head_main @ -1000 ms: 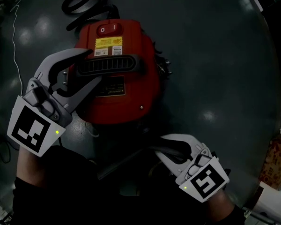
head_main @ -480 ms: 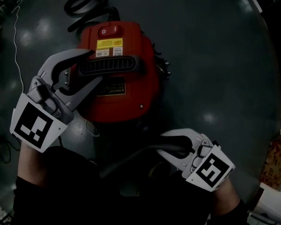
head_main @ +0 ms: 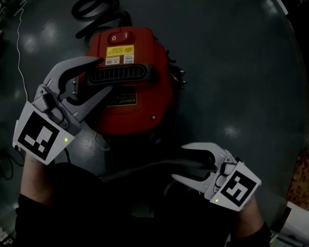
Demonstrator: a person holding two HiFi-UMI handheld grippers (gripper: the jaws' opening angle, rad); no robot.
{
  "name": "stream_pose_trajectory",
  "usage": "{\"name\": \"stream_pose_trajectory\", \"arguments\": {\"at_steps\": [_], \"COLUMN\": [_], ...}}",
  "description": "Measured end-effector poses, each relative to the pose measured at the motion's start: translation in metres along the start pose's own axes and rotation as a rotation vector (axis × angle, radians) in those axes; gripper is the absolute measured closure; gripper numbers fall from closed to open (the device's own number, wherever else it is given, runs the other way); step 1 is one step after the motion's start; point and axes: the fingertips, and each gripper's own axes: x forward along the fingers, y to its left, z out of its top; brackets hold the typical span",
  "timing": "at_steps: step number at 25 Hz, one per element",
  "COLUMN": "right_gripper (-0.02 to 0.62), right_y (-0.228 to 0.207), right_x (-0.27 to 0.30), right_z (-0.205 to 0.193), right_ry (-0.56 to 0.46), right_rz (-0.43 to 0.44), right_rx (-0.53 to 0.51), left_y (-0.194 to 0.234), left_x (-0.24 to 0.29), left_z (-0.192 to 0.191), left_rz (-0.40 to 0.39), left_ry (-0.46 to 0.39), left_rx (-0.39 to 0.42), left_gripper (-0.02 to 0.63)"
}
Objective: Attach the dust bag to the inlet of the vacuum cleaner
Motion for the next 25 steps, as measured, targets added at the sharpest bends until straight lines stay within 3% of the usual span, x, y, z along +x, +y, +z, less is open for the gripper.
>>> {"name": "stream_pose_trajectory", "arguments": {"at_steps": [4,8,12,16,25], "right_gripper": [0.365,0.356,0.356,0.356,0.356], "right_y": [0.009,0.007,0.016,0.034,0.082], "right_x": [-0.022,-0.050,-0.079,-0.104,-0.167], "right_z": [0.006,0.041,0.066,0.094,0.181], "right_ry": [-0.007,-0.189,-0.235,-0.247,-0.300], "right_rz": [0.010,-0.067,-0.081,-0.070,-0.140], "right_rx": [0.013,0.114,0.161,0.198,0.243], "left_y": [0.000,0.001,0.009,0.031,0.031], "left_x": [0.000,-0.005,-0.020,-0.041,-0.109], "left_z": [0.000,0.002,0.015,0.050,0.173], "left_rz": [-0.015,-0.052,-0.071,-0.017,-0.044], "left_ry": [0.029,0.068,0.100,0.054,0.007], "left_rx": [-0.003,-0.005,-0.041,-0.179,-0.255], "left_gripper": [0.423,0.402,0.370,0.411,0.423]}}
